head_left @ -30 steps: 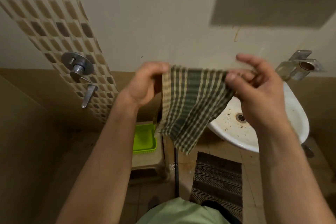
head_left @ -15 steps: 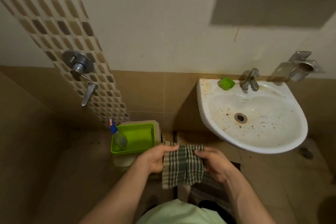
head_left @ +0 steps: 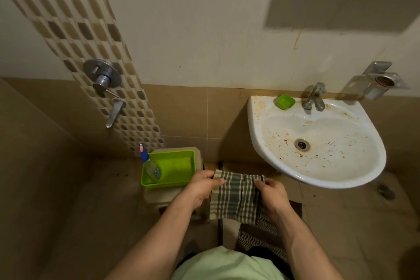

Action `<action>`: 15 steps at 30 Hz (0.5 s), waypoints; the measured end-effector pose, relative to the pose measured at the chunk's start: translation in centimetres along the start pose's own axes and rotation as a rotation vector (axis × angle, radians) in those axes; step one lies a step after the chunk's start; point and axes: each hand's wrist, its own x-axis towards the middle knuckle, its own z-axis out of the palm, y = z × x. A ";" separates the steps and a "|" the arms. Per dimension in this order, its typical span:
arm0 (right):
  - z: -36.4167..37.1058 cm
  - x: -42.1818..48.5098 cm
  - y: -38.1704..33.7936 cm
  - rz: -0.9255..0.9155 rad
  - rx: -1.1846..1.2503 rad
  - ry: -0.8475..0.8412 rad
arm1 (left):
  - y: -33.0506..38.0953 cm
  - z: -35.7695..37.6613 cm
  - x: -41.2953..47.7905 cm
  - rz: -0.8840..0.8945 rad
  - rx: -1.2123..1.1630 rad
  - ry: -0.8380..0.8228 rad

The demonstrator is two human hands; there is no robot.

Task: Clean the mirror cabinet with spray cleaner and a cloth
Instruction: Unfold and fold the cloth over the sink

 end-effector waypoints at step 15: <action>-0.4 -0.4 -0.3 -0.666 -1.037 -0.075 | -1.1 -0.1 -0.9 0.460 0.794 0.205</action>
